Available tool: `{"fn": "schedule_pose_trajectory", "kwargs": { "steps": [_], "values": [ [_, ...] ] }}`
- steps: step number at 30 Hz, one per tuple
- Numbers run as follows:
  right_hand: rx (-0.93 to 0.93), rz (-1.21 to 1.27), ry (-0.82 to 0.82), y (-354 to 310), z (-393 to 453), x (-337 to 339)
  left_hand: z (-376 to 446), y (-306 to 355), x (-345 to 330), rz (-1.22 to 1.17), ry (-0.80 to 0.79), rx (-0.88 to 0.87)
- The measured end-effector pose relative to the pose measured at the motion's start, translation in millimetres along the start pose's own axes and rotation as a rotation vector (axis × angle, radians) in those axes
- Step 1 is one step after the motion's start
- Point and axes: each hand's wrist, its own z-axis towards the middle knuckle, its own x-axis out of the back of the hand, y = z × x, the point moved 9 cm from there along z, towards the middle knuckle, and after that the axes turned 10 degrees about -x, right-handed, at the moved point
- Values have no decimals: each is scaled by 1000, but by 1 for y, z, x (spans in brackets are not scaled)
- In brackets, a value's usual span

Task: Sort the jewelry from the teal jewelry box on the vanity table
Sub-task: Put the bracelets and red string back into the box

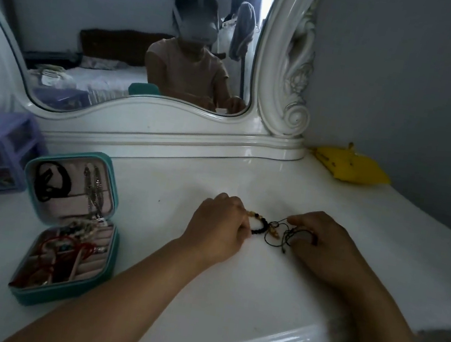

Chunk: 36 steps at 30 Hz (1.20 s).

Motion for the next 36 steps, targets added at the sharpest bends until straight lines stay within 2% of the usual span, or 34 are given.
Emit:
{"fn": "schedule_pose_trajectory", "kwargs": {
  "steps": [6, 13, 16, 21, 25, 26, 31, 33, 36],
  "values": [
    [-26, 13, -18, -8, 13, -5, -2, -18, 11, -129, 187, 161],
    [-13, -269, 71, -32, 21, -11, -4, -21, 9, -176, 201, 189],
    [-49, -272, 71, -26, 24, -4, -2, -25, 11, -272, 227, 238],
    [-184, 104, 269, -11, 28, 51, 12, -20, 9, -579, 260, 302],
    [-180, 648, 262, -5, 40, 71, 26, -12, -2, -895, 327, 403],
    [-147, 684, 273, -5, 43, 76, 29, -9, -2, -933, 348, 402],
    [-21, 356, 214, -5, 42, 76, 42, 10, -11, -904, 323, 325],
    [-61, 191, 166, 11, 38, 69, 44, 17, -22, -888, 267, 329],
    [-181, 80, 83, 40, 30, 62, 46, 29, -38, -897, 184, 314]
  ]
}}
